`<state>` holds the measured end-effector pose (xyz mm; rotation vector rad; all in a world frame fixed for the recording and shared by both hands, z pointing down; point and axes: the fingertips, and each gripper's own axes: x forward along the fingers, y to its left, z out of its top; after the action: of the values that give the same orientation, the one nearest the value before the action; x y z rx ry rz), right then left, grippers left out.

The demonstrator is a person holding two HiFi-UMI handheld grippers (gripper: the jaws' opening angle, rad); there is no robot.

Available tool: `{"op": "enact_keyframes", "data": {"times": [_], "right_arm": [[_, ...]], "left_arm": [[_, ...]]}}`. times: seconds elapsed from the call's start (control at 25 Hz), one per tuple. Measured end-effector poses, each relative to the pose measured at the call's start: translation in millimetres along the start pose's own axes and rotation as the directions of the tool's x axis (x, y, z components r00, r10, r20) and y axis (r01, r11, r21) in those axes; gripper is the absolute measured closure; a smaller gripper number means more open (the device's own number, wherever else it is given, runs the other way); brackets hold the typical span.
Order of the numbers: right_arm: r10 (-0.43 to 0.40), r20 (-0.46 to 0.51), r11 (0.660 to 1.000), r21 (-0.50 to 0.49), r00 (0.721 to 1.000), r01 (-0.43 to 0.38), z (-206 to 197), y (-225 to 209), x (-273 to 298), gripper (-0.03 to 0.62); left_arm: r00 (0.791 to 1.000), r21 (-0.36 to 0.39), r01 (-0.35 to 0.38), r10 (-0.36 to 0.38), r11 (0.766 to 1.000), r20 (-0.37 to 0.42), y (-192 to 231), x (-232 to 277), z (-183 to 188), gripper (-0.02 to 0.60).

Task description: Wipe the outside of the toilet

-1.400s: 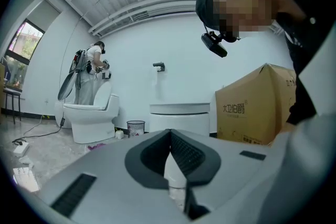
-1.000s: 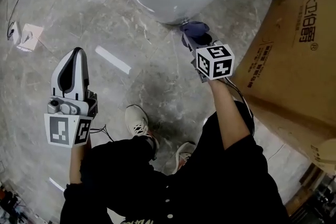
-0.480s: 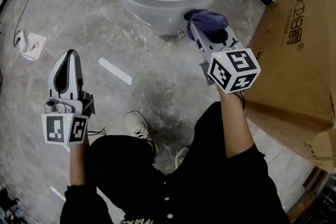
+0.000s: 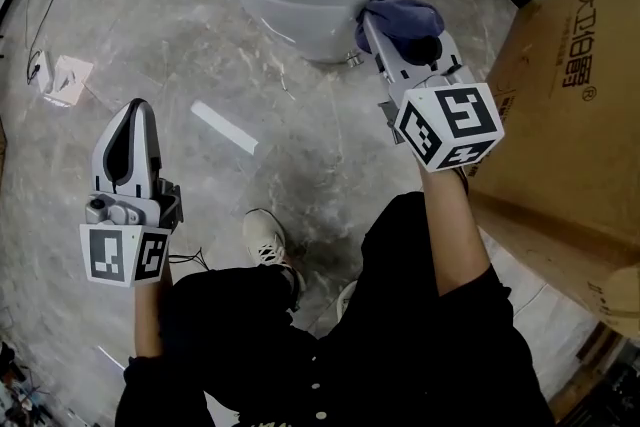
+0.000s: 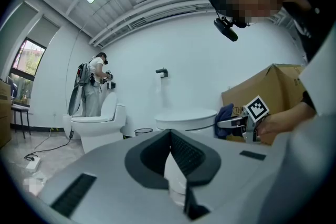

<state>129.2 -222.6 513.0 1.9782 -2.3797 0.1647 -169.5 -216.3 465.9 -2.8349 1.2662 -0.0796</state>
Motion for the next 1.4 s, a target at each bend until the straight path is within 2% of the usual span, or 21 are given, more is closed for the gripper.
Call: {"op": "enact_keyframes", "data": {"times": [0.12,0.36,0.52,0.76,0.96,1.4], "right_arm": [[0.012,0.017,1.000,-0.014,1.000,-0.011,-3.6,0.4,3.1,0.473],[0.010,0.064,1.000,-0.022,0.998,-0.009,-4.5,-0.7,3.7,0.473],[0.014,0.090,0.999,-0.041,0.996,-0.010,-4.3,-0.5,2.5,0.473],[0.019,0.120,0.998,-0.069,0.993,-0.011,-9.8,-0.5,2.1,0.473],[0.007,0.121,0.996,-0.087,0.993,0.004,-23.7,-2.0,2.4,0.473],[0.016,0.090,0.995,-0.098,0.996,-0.007,-56.2,-6.5,4.9,0.473]], "left_arm": [[1.000,0.009,0.026,-0.026,1.000,0.005,-3.4,10.3,-6.6,0.571],[0.996,-0.020,0.081,-0.081,0.996,0.030,-20.3,34.2,-13.9,0.571],[0.993,-0.018,0.108,-0.107,0.994,0.049,-31.8,35.1,-16.3,0.571],[0.989,-0.052,0.133,-0.129,0.990,0.068,-35.7,38.9,-22.3,0.571],[0.980,-0.041,0.190,-0.187,0.981,0.065,-46.9,42.0,-28.3,0.571],[0.983,-0.080,0.179,-0.175,0.981,0.046,-45.8,48.9,-38.9,0.571]]}}
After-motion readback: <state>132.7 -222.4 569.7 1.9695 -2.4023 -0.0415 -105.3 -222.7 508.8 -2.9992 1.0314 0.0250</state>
